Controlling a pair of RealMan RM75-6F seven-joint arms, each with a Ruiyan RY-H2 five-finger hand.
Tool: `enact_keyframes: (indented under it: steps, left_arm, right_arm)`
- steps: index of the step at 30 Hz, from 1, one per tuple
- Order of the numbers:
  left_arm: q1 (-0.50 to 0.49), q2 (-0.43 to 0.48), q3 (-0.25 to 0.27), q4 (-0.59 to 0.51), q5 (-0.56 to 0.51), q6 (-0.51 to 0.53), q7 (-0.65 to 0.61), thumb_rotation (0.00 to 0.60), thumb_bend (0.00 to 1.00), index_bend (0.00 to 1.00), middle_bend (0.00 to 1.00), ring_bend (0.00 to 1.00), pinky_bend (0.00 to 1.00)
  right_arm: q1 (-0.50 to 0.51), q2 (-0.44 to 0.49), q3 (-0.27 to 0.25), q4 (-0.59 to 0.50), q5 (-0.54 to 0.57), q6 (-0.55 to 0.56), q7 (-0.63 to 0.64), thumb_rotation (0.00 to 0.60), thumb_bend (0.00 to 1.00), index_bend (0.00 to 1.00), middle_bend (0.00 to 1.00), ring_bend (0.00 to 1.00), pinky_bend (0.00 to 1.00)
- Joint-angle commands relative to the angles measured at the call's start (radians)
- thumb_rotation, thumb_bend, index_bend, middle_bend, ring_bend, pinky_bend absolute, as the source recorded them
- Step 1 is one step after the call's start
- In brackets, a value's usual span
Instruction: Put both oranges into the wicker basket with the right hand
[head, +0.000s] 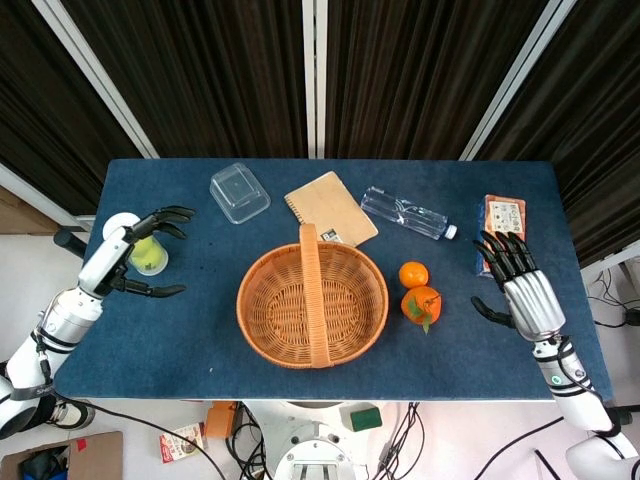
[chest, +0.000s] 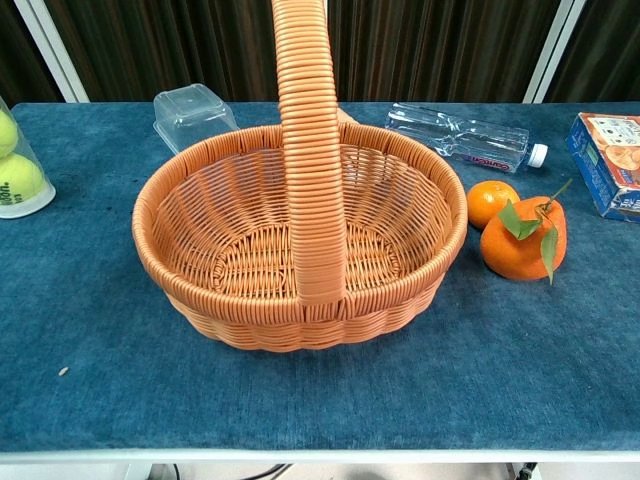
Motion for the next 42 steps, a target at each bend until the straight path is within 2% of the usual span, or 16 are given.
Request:
enact_keyframes:
  steps: [1,9,15,26,31,38,42]
  left_arm:
    - [0.001,-0.007,0.009,0.01,-0.003,-0.006,-0.003,0.6,0.09,0.25,0.19,0.19,0.34]
    - [-0.001,-0.036,0.034,0.039,0.006,-0.004,-0.011,0.6,0.09,0.25,0.19,0.19,0.34]
    - [0.003,-0.035,0.047,0.037,0.007,-0.001,0.029,0.6,0.09,0.25,0.19,0.19,0.34]
    - [0.005,-0.051,0.061,0.046,0.011,0.012,0.043,0.6,0.09,0.25,0.19,0.19,0.35]
    - [0.004,-0.055,0.065,0.05,0.009,0.015,0.046,0.6,0.09,0.24,0.19,0.2,0.35]
    - [0.004,-0.064,0.07,0.062,-0.003,0.009,0.048,0.6,0.09,0.24,0.19,0.2,0.35]
    - [0.002,-0.066,0.073,0.064,-0.001,0.007,0.045,0.6,0.09,0.24,0.19,0.19,0.35]
  right_arm:
    - [-0.005,0.036,-0.048,-0.061,0.11,-0.166,-0.022,0.6,0.21,0.0,0.0,0.0,0.0]
    - [0.011,-0.016,-0.069,-0.019,0.116,-0.256,0.177,0.6,0.15,0.0,0.0,0.0,0.0]
    - [0.011,-0.102,-0.073,0.078,0.078,-0.231,0.239,0.6,0.15,0.0,0.0,0.0,0.0]
    - [0.04,-0.21,-0.062,0.168,0.047,-0.226,0.189,0.6,0.16,0.03,0.02,0.0,0.0]
    - [0.05,-0.242,-0.054,0.196,0.057,-0.24,0.134,0.6,0.16,0.07,0.07,0.0,0.0]
    - [0.063,-0.282,-0.039,0.227,0.073,-0.253,0.121,0.6,0.2,0.12,0.12,0.0,0.0]
    - [0.072,-0.299,-0.034,0.25,0.081,-0.266,0.128,0.6,0.21,0.22,0.16,0.0,0.0]
